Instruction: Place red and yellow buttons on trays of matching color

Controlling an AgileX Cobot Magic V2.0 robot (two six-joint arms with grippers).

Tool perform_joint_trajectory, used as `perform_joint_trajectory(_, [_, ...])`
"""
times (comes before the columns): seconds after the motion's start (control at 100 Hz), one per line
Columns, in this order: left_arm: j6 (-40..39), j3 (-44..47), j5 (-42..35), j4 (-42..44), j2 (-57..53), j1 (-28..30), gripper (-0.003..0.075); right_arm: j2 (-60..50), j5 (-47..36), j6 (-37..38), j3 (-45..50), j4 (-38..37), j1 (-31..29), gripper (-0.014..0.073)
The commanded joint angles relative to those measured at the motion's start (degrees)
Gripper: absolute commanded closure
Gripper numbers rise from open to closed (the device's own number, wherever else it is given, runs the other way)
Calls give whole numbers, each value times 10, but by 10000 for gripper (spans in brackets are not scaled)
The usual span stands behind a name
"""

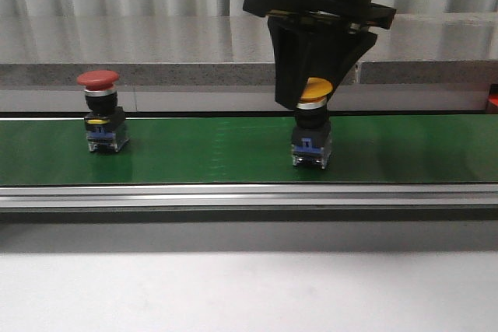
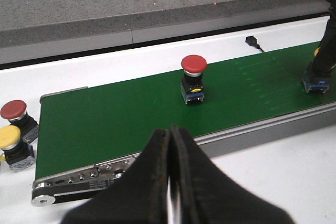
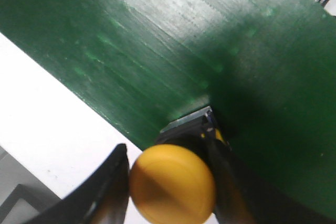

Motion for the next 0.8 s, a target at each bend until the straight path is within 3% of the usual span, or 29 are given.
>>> perform_joint_trajectory(0.0, [-1, -13, -38, -9, 6, -3, 741, -34, -7, -4, -19, 10, -4, 442])
perform_joint_trajectory(0.34, [-1, -13, -38, -9, 6, -3, 741, -113, -7, 62, -11, 9, -90, 442])
perform_joint_trajectory(0.61, [-1, -13, -38, -9, 6, -3, 741, -161, 2, 92, -3, 9, -218, 442])
perform_joint_trajectory(0.79, [-1, -13, -38, -9, 6, -3, 741, -182, -18, 107, 55, 9, -316, 442])
